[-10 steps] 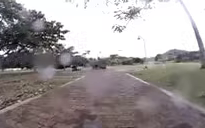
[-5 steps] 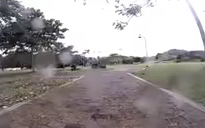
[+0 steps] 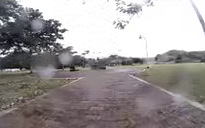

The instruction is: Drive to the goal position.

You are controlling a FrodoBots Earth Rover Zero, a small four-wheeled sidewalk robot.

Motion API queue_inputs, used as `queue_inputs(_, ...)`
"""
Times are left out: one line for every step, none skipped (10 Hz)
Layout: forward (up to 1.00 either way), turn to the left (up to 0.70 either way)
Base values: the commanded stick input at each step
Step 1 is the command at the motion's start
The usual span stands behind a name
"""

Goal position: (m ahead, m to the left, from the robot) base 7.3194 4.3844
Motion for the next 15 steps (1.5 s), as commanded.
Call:
queue_inputs(0.70,0.00)
queue_inputs(0.70,0.00)
queue_inputs(0.70,0.00)
queue_inputs(0.70,0.00)
queue_inputs(0.70,0.00)
queue_inputs(0.70,0.00)
queue_inputs(0.70,0.00)
queue_inputs(0.70,0.00)
queue_inputs(0.70,0.00)
queue_inputs(0.70,0.00)
queue_inputs(0.70,0.00)
queue_inputs(0.70,0.00)
queue_inputs(0.70,0.00)
queue_inputs(0.70,0.00)
queue_inputs(0.70,0.00)
